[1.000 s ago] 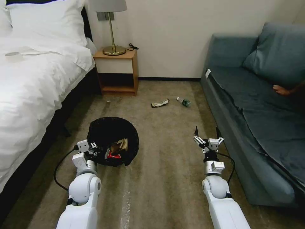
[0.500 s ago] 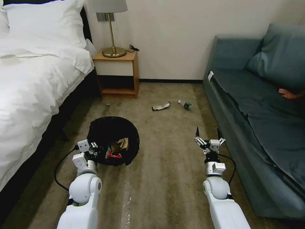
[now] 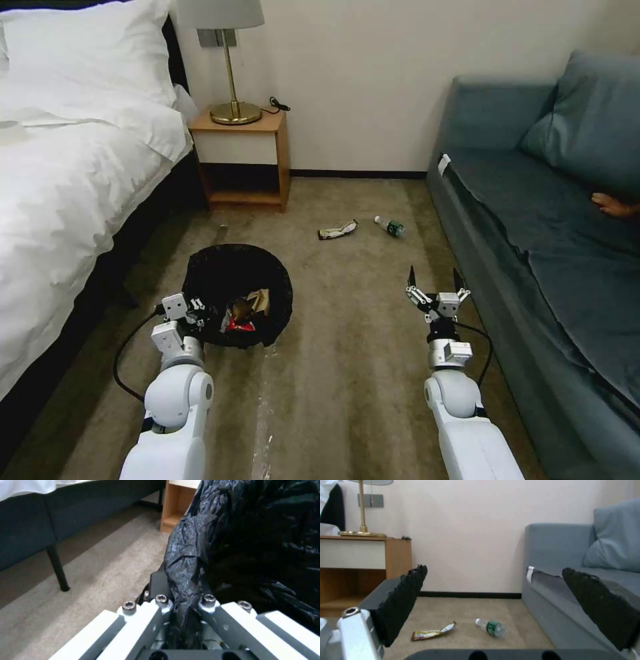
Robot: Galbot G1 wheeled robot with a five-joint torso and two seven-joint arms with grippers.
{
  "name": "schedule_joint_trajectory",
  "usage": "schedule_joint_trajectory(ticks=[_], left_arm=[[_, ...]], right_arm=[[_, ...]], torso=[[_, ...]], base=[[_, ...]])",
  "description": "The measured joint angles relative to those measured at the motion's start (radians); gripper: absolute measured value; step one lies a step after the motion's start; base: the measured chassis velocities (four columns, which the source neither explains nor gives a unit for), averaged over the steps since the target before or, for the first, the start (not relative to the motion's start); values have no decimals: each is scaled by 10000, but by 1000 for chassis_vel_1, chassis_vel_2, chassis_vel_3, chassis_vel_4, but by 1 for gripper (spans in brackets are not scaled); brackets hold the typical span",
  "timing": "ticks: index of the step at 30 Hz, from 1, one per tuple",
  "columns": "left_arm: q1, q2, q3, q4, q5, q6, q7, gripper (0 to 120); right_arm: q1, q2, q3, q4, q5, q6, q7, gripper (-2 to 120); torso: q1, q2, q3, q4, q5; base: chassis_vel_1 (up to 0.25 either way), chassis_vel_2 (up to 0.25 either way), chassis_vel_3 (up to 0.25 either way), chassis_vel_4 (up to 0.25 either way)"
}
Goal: Pick up the trash bin, then pick up the garbage on the floor and place it into the trash bin.
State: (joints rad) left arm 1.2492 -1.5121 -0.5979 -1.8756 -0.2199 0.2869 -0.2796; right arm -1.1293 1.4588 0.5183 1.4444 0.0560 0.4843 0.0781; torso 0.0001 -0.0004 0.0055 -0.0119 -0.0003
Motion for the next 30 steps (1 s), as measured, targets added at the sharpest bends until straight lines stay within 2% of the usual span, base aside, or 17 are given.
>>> schedule_joint_trajectory(ticks=[16,30], left_arm=[[-17,-2,-18,-47,-10,0,-9,3],[-18,-11,-15,-77,-10,3,-12,3]], right_arm=[[59,118,-29,-153,-17,85,-131,100],[34,104,22,-129,1,94,-140,100]], torso=[[0,1,1,-1,0],[0,0,0,-2,0]], base=[[-128,122,122,-129],[-94,83,90,-84]])
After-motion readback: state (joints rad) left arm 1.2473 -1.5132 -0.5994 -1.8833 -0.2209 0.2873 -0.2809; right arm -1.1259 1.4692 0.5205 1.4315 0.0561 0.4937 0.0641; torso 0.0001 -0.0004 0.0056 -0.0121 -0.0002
